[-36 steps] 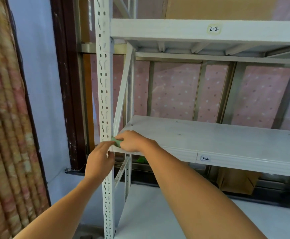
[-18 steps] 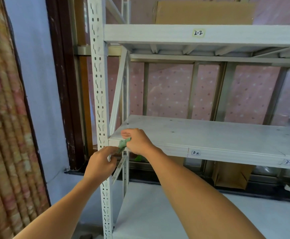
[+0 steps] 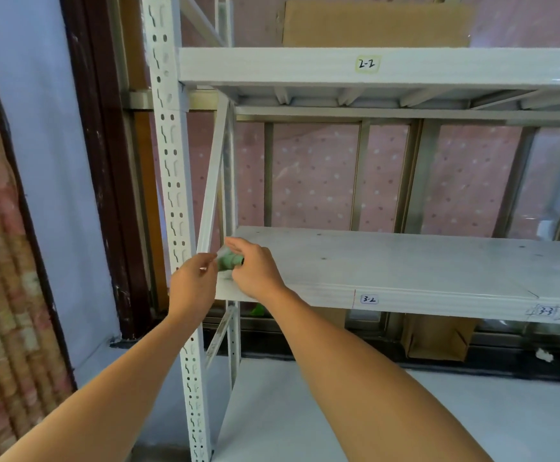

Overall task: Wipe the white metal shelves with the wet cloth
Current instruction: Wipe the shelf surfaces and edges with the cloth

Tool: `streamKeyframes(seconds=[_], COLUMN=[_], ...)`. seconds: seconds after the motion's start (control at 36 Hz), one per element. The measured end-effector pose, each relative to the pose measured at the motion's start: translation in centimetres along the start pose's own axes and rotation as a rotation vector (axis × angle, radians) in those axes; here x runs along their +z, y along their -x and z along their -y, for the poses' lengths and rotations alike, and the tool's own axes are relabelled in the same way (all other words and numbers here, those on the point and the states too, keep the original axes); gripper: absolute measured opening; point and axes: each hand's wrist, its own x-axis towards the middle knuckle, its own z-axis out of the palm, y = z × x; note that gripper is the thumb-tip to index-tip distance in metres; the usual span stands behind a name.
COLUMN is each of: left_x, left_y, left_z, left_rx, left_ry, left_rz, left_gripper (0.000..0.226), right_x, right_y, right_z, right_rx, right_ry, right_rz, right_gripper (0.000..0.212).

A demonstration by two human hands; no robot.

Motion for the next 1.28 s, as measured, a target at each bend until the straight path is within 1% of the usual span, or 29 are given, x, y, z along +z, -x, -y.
streamKeyframes(seconds=[0.08,0.19,0.22,0.28,0.33,0.39,0.53,0.58,0.72,0.83,0.94,1.03,1.14,1.19,1.28], left_x=[2.0,4.1,4.4,4.8,5.2,5.8,7.2,7.6,8.8,9.5,9.5,9.8,10.0,9.9,9.7], left_y=[-2.4,-5.6,-6.3,-7.5,-8.5,-9.8,-12.7,-13.8,-16.5,-17.6,-17.8,-17.3,-17.1,-17.4,-18.3], left_z=[-1.1,-1.9,-2.2,-2.7,-3.3,-3.8,-4.0,-3.3,-1.7,-0.9,0.1,0.6,0.9,1.0,1.0], left_rx=[-0.158,-0.379,-0.407,-0.417,-0.387,-0.345,-0.211,-0.2,-0.21,-0.128,-0.083,-0.024,0.02,0.011,-0.083], left_ry=[0.122,0.462,0.519,0.538,0.458,0.37,-0.001,-0.091,-0.251,-0.503,-0.753,-0.863,-0.997,-0.989,-0.911], left_rz=[0.067,0.05,0.034,0.023,0.014,-0.012,-0.059,-0.043,-0.011,0.064,0.167,0.196,0.265,0.288,0.272], left_gripper=[0.029,0.029,0.03,0.034,0.027,0.027,0.023,0.021,0.024,0.019,0.01,0.015,0.016,0.014,0.009], right_x=[-0.4,-1.4,-1.7,-2.2,-2.8,-3.6,-5.1,-5.7,-7.2,-8.1,-8.6,-8.8,-9.0,-9.1,-9.3], right_y=[-1.3,-3.1,-3.5,-4.5,-5.8,-7.2,-10.6,-11.6,-13.7,-14.9,-15.2,-15.2,-15.7,-15.8,-15.8], right_z=[-0.5,-1.5,-1.8,-2.5,-3.2,-3.9,-5.9,-7.0,-10.2,-12.2,-13.1,-13.2,-13.0,-12.7,-12.4], right_rx=[0.009,0.036,0.041,0.084,0.124,0.134,0.081,0.082,0.126,0.168,0.188,0.188,0.19,0.191,0.185], right_ry=[-0.076,-0.169,-0.206,-0.304,-0.373,-0.375,-0.207,-0.18,-0.156,-0.154,-0.154,-0.107,-0.074,-0.067,-0.045], right_rz=[-0.013,0.002,0.01,0.018,0.009,0.001,0.075,0.092,0.064,0.025,-0.002,0.029,0.004,0.005,0.019], right_gripper=[0.071,0.066,0.064,0.056,0.047,0.041,0.044,0.044,0.042,0.04,0.04,0.041,0.037,0.037,0.038])
